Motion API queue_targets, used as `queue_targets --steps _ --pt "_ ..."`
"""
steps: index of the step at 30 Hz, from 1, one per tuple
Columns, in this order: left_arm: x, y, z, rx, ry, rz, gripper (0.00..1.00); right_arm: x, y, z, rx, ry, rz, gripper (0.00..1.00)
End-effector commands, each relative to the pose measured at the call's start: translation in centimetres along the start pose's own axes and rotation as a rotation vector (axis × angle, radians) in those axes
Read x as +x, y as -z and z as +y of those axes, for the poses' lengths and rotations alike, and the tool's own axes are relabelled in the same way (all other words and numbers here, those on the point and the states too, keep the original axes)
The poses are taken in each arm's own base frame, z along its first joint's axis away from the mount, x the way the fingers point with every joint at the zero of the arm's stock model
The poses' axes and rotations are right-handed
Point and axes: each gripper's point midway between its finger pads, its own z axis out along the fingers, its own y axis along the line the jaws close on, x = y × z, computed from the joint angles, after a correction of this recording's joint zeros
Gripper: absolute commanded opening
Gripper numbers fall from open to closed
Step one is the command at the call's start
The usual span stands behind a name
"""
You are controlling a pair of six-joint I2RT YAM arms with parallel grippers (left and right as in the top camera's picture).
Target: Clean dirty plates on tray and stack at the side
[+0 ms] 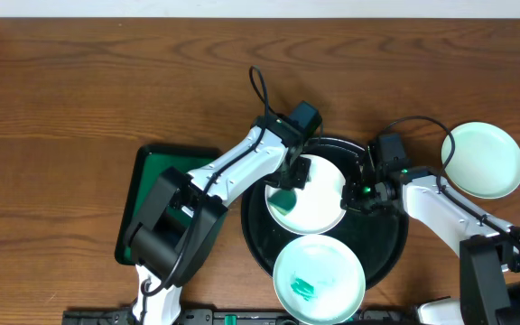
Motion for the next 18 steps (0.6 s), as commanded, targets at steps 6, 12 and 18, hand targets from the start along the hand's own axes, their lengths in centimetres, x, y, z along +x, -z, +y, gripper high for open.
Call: queue_targets --steps 6,12,18 --pt "-1.3 4.5 -4.7 0.246 -0.083 -0.091 0.08 0.3 -0.6 -1.8 0.076 0.002 0.002 0.01" --pt "-2.8 9.1 -3.2 0.178 -0.032 -0.243 0.07 0.3 -0.6 -1.8 0.076 0.003 0.001 0.01" --pt "-1.1 12.7 5.6 -0.147 0.232 -0.291 0.07 -0.4 -0.5 -1.3 0.061 0.060 -0.026 0.01"
